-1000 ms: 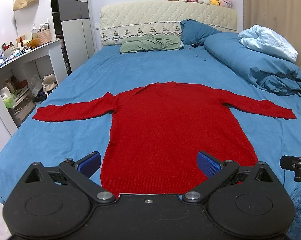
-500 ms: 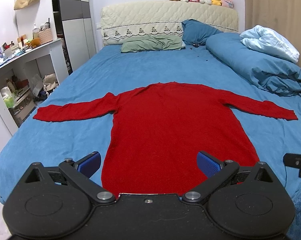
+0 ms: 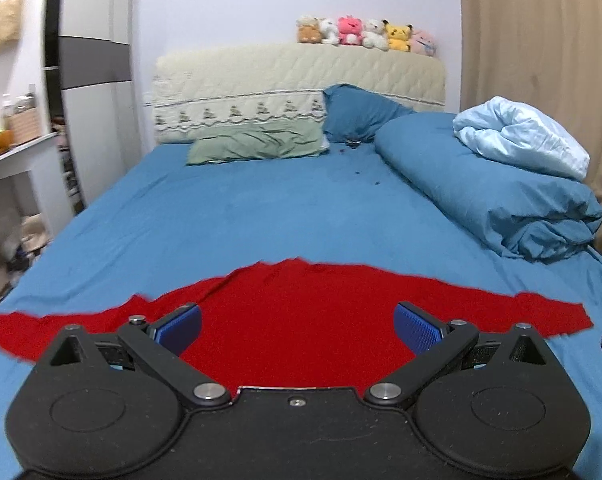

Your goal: Fold small clothes

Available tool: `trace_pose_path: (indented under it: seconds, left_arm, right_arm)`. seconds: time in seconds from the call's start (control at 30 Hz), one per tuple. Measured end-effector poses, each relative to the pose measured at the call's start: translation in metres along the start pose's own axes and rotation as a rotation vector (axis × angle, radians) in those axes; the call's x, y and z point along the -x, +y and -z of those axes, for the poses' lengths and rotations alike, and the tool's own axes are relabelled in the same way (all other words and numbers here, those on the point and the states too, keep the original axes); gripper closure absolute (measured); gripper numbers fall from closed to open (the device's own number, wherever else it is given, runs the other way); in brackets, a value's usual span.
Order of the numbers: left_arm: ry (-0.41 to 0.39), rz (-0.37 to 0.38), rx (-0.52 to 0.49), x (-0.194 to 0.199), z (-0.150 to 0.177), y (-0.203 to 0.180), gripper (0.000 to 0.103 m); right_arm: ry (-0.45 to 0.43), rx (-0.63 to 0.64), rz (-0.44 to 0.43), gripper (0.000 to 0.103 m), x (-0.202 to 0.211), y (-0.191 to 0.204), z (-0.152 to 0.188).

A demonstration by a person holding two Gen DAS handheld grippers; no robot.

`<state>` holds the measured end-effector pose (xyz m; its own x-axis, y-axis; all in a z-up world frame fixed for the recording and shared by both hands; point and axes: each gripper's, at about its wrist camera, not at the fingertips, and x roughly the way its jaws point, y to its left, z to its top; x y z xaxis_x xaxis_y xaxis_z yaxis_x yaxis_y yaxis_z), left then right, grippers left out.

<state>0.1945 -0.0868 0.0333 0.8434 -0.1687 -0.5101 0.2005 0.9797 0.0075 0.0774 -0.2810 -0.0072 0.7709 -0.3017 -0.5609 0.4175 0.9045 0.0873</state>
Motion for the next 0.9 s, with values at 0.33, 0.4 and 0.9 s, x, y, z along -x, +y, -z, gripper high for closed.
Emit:
trace_pose_path:
  seconds: [0.33,0.4,0.9]
  left_arm:
    - [0.149,0.079,-0.012,-0.192,0.000,-0.055,0.000]
    - [0.197,0.098,0.010,-0.225,0.008,-0.061,0.000]
    - [0.344,0.081,-0.039,-0.342,0.045,-0.100,0.000]
  right_arm:
    - [0.017,-0.311,-0.010,0.000,-0.161,-0.110,0.000]
    - [0.023,-0.343,0.006,0.000,-0.191,-0.125,0.004]
    - [0.002,-0.452,0.097,0.072,-0.287,-0.168,0.007]
